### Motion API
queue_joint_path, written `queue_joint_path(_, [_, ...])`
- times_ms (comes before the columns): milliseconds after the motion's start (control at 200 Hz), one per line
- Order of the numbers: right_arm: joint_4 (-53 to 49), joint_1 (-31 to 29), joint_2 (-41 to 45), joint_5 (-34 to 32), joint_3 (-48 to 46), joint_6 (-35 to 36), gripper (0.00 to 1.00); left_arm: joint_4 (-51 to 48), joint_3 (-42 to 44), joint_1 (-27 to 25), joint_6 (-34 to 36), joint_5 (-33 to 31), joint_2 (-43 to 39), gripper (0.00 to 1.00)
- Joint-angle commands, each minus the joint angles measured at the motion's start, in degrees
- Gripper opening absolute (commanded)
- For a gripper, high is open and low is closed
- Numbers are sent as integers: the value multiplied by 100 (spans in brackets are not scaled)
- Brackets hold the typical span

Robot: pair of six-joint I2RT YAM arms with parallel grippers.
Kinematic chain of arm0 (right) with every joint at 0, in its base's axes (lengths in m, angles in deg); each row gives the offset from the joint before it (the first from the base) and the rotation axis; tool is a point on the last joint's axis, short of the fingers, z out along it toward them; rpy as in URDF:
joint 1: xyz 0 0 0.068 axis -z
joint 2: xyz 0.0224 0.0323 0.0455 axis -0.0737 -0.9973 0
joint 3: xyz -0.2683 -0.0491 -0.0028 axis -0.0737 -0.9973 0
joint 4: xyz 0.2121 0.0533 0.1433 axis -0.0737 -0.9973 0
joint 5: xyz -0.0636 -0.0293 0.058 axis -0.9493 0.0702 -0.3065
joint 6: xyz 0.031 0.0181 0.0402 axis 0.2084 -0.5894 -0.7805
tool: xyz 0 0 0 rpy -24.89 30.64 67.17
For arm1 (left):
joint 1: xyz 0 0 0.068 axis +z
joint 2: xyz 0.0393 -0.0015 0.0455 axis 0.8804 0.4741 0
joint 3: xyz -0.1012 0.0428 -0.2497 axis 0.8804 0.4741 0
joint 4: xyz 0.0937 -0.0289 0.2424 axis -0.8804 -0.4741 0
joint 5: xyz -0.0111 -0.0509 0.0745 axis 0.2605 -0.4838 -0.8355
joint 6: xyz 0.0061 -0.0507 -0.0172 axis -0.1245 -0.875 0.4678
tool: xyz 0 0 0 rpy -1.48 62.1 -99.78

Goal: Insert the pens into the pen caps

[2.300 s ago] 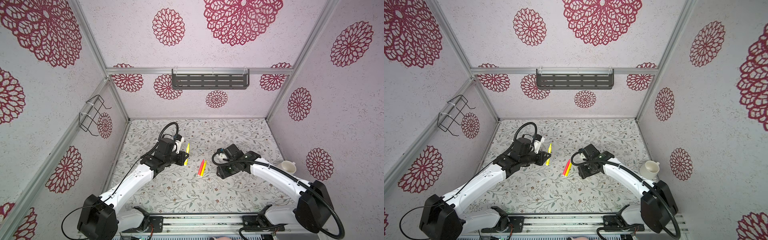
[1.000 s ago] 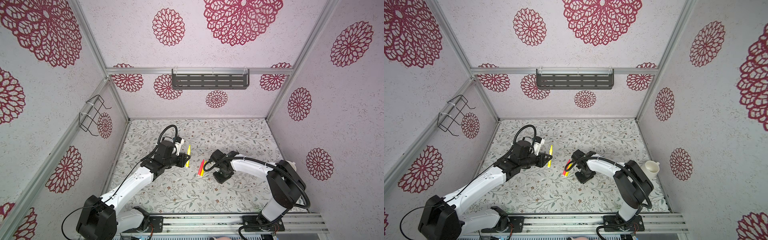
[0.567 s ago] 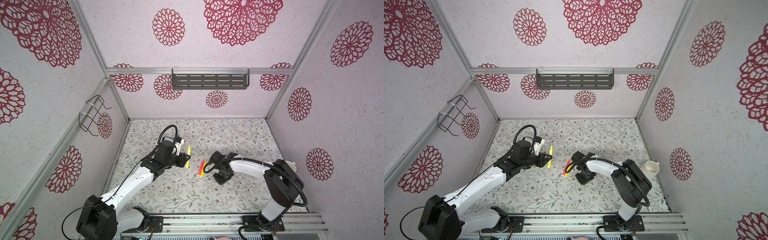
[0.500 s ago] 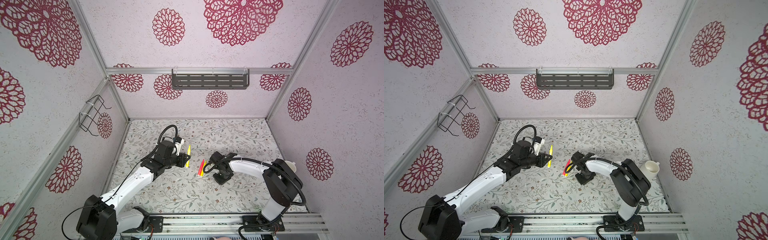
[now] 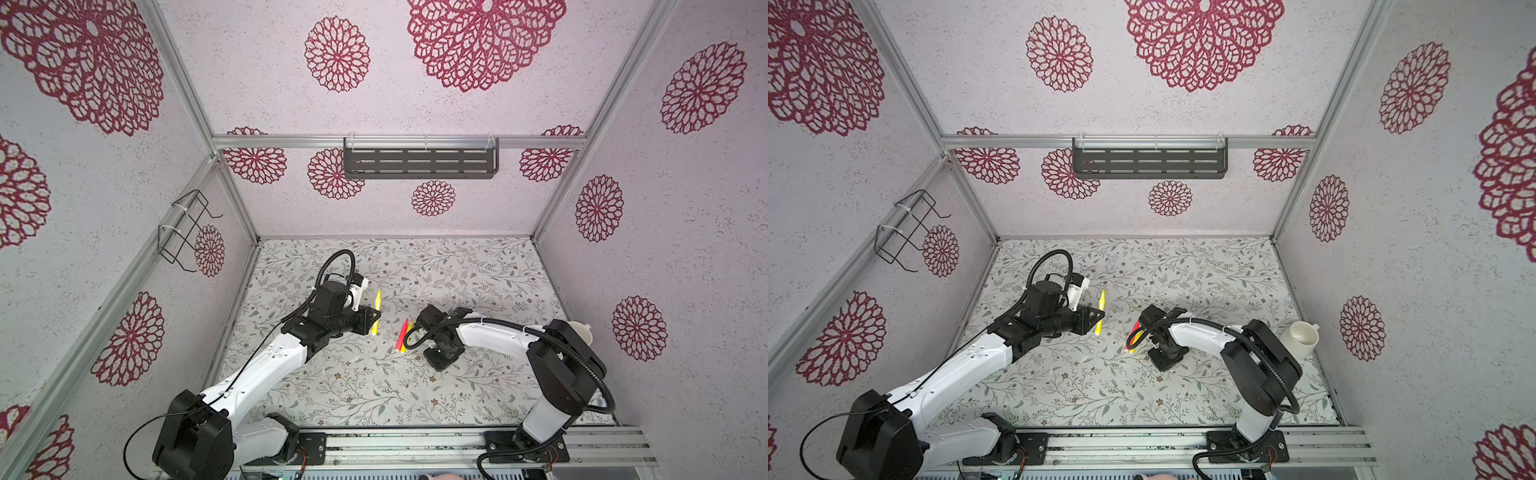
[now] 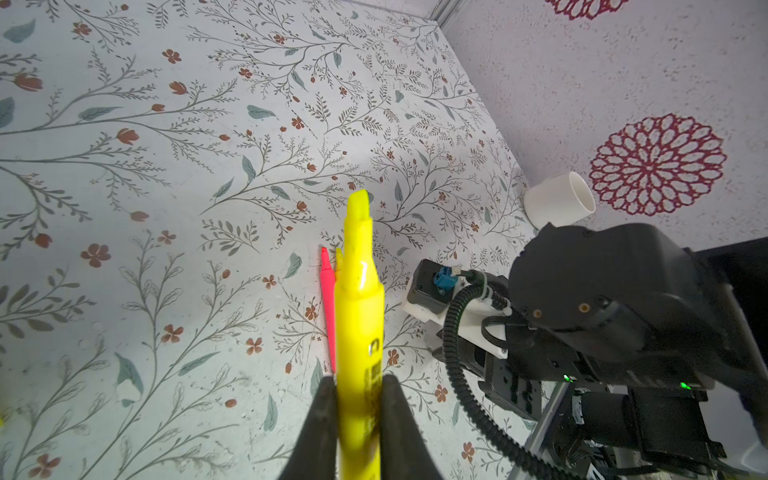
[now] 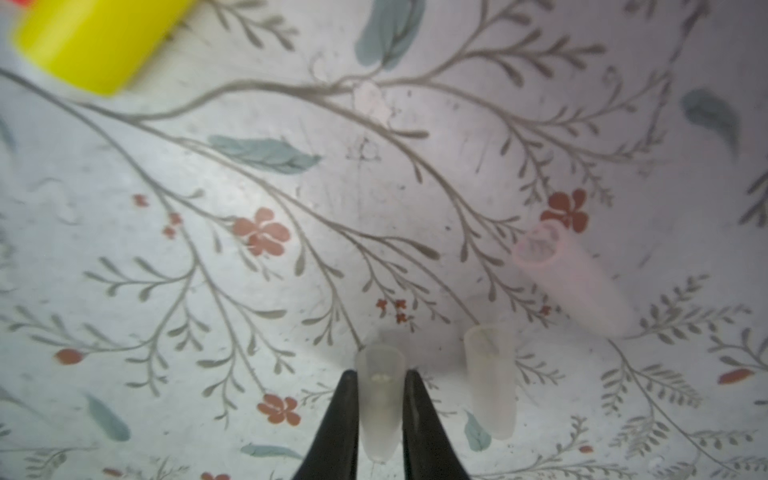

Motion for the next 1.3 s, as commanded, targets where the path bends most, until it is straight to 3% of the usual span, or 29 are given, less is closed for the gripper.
queue_joint_path(0, [21,91,510,441,410,-84,19,93,-96,20,73,2,-165,0])
queue_joint_path(230, [641,357,1205,1330,396,127,18,189,-16,25,74,2,-343,0])
queue_joint_path(330, [940,661,1513,2392,341,192,18,267,38,24,78,53,-417,0])
queue_joint_path(525, [2053,744,2437,3538,-100,806,13,415,76,26,105,105,-476,0])
queue_joint_path(590, [2560,703,2814,3193,-346,1065,9,436,58,26,103,110,-452,0])
queue_joint_path(660, [2668,696,3002,2215,-309,1200,9,449,32,26,103,126,-414,0])
queue_joint_path(851, [637,336,2320,780,669,2260,13,305,-52,32,85,152,-420,0])
queue_joint_path(1006, [421,-221,2421,845,229,3098,13,402,44,31,107,48,-456,0])
queue_joint_path(1161, [-24,-444,2510,1246,-5,4564,0,462,32,25,104,107,-382,0])
queue_joint_path(1291, [-117,-629,2170,703,-136,5511,0,456,-29,30,98,177,-359,0])
